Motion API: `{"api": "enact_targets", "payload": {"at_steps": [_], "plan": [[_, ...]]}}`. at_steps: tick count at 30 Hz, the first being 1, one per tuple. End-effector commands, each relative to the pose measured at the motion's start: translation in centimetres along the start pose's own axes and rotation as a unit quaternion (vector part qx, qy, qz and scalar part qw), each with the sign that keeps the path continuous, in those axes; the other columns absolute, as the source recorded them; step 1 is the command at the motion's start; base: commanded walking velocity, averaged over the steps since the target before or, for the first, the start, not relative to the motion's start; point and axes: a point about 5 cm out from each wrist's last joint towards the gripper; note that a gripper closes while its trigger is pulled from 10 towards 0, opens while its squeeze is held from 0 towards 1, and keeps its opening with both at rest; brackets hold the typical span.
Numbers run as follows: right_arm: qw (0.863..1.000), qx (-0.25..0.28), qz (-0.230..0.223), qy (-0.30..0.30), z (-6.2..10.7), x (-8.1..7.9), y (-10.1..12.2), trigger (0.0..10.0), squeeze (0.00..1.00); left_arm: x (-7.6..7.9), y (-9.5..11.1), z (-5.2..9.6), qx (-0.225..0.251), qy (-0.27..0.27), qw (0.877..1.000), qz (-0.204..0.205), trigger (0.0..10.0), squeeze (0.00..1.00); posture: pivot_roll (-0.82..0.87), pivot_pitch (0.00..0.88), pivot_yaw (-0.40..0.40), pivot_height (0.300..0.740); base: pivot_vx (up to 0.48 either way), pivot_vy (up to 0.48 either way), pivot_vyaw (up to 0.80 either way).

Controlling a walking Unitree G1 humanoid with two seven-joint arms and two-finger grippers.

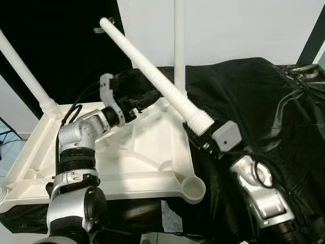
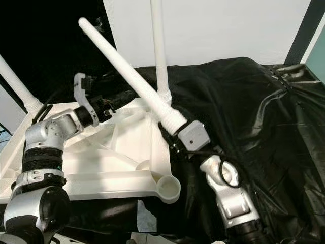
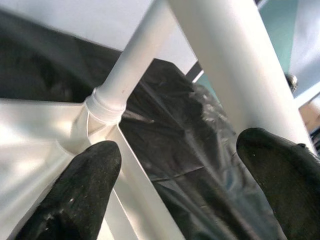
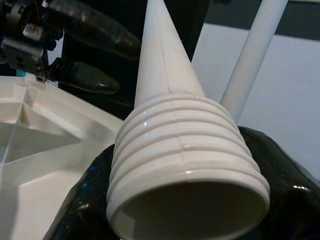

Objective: Building children table

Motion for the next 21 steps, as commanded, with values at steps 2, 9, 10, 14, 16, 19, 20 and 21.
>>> {"api": "enact_targets", "payload": {"at_steps": [2,9,10,14,16,19,20,21], "plan": [[1.000,0.004,-0.001,-0.002,0.0,-0.5,0.2,10.0,0.00,-0.4,1.3,0.6,0.038,-0.001,0.999,0.037,10.0,1.00,-0.01,0.000,0.122,0.740,0.000,0.000,0.00],[1.000,-0.007,-0.016,-0.002,0.4,-0.9,-0.2,10.0,0.00,-1.2,0.2,1.2,0.038,0.012,0.995,0.092,10.0,0.00,-0.01,0.000,0.116,0.740,0.000,0.000,0.00],[1.000,-0.008,-0.016,0.006,0.4,-1.1,-0.2,10.0,0.00,-1.1,0.0,1.1,0.037,0.009,0.995,0.093,10.0,0.00,-0.01,0.000,0.116,0.740,0.000,0.000,0.00],[0.999,-0.006,-0.012,0.031,0.3,-1.8,-0.1,10.0,0.00,-0.9,-0.2,0.5,0.034,0.011,0.994,0.103,10.0,0.00,-0.01,0.000,0.109,0.740,0.000,0.000,0.00],[0.999,-0.006,-0.012,0.036,0.3,-1.9,-0.1,10.0,0.00,-0.9,-0.2,0.3,0.033,0.013,0.994,0.104,10.0,0.00,-0.01,0.000,0.109,0.740,0.000,0.000,0.00],[0.999,-0.008,-0.013,0.047,0.3,-2.1,-0.1,10.0,0.00,-0.8,-0.1,0.1,0.037,0.012,0.993,0.109,10.0,0.00,-0.01,0.000,0.105,0.740,0.000,0.000,0.00],[0.998,-0.010,-0.013,0.055,0.3,-2.3,-0.1,10.0,0.00,-0.8,0.0,-0.1,0.040,0.010,0.993,0.113,10.0,0.00,-0.01,0.000,0.105,0.740,0.000,0.000,0.00],[0.998,-0.010,-0.013,0.062,0.3,-2.5,-0.1,10.0,0.00,-0.7,0.1,-0.4,0.046,0.010,0.992,0.120,10.0,0.00,-0.01,0.000,0.104,0.740,0.000,0.000,0.00]]}}
Point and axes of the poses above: a point about 5 cm out from each wrist's last joint towards the gripper, its own z axis pointing back from the gripper into the wrist, its own y axis along the axis of the wrist's last joint, x = y × z, and after that the axes turned 9 degrees about -z, right-handed
